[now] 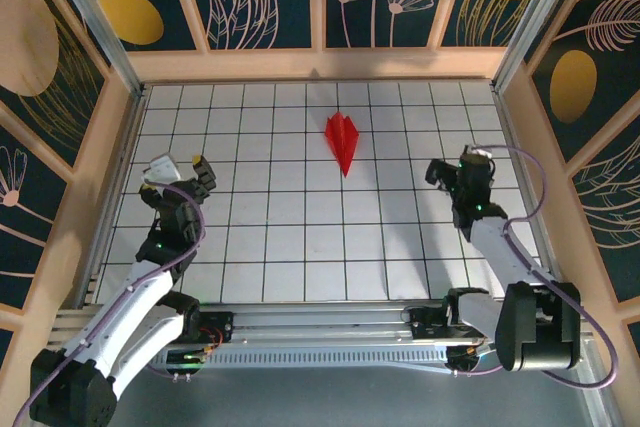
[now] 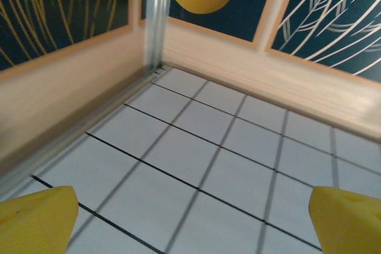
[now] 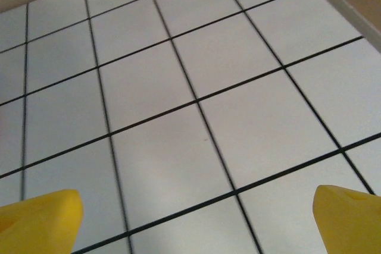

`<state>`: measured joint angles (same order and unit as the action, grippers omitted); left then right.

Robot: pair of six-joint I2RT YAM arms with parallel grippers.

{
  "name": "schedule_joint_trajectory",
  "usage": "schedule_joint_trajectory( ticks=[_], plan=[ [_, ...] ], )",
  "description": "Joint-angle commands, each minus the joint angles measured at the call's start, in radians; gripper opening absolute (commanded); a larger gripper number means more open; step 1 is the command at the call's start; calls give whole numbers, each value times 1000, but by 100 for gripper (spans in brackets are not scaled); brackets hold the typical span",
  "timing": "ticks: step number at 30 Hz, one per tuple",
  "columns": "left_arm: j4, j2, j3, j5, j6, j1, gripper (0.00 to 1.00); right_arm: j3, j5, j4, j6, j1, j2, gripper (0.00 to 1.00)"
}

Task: Fold a paper plane with a square sheet of paper (fold left side to right side)
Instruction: Reset both arms

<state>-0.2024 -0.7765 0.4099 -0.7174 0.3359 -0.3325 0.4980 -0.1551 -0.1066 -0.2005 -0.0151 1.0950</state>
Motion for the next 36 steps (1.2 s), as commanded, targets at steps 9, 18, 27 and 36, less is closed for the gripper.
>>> schedule_joint_trajectory(
  ticks=[9,18,27,36],
  plan=[
    [-303,-144,-90,-101,-239,27,99,-311,113,-919,144,36,121,99],
    [-571,-304,-212,-29,-235,86,99,-325,195,-1264,204,38,410,99],
    [-849,-463,-239,142,-310,122,99,-291,183,-1245,166,65,469,99],
    [-1045,-660,-181,267,-387,134,99,-290,196,-1247,175,62,473,99]
  ],
)
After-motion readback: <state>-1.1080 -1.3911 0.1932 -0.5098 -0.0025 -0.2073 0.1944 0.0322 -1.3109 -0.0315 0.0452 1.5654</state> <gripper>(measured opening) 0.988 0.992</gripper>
